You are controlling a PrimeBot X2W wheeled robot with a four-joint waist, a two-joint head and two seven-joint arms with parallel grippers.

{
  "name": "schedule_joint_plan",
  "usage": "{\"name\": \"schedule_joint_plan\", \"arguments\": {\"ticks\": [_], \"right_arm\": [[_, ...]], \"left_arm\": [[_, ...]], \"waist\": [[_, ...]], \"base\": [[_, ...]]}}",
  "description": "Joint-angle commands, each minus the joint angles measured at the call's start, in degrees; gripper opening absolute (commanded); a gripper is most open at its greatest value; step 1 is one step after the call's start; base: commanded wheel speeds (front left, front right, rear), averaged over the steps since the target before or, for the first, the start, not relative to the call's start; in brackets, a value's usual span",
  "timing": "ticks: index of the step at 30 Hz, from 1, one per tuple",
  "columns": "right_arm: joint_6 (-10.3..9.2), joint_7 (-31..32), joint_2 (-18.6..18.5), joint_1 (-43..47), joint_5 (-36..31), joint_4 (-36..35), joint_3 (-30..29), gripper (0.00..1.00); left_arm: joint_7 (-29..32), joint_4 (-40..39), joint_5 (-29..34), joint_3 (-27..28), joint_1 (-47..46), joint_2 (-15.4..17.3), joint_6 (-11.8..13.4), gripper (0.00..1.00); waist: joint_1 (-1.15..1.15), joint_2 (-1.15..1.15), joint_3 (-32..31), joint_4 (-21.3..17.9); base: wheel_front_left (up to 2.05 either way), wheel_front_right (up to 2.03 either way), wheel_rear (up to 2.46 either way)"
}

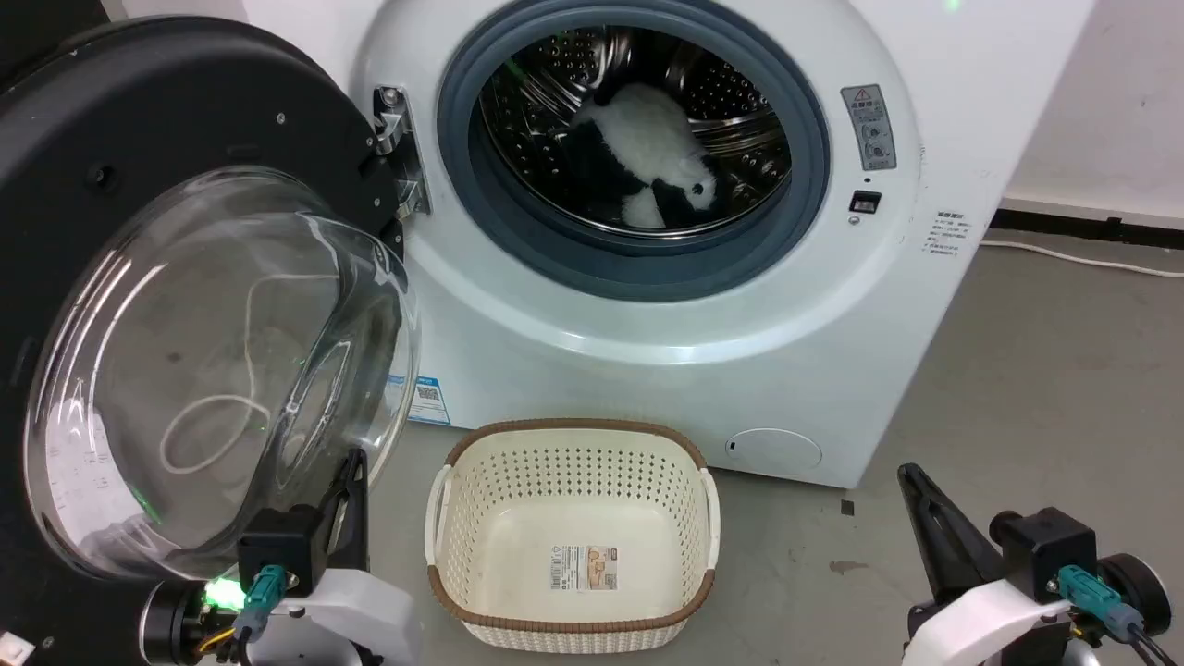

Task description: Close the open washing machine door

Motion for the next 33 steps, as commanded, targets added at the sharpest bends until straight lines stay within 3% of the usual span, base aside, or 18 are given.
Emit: {"name": "schedule_joint_plan", "arguments": {"ticks": [1,33], "right_arm": [[0.05,0.0,0.0,-0.8,-0.4,-0.2,0.0,0.0],[0.05,0.0,0.0,-0.8,-0.4,-0.2,0.0,0.0]], "left_arm": [[0.0,-0.2,0.2,0.1,0.8,0.0,-0.2,0.0],[0.0,-0.2,0.2,0.1,0.8,0.0,-0.2,0.0]], "waist": [[0.0,0.0,0.0,0.0],[0.0,0.0,0.0,0.0]], "base": [[0.0,0.0,0.0],[0.0,0.0,0.0]]}}
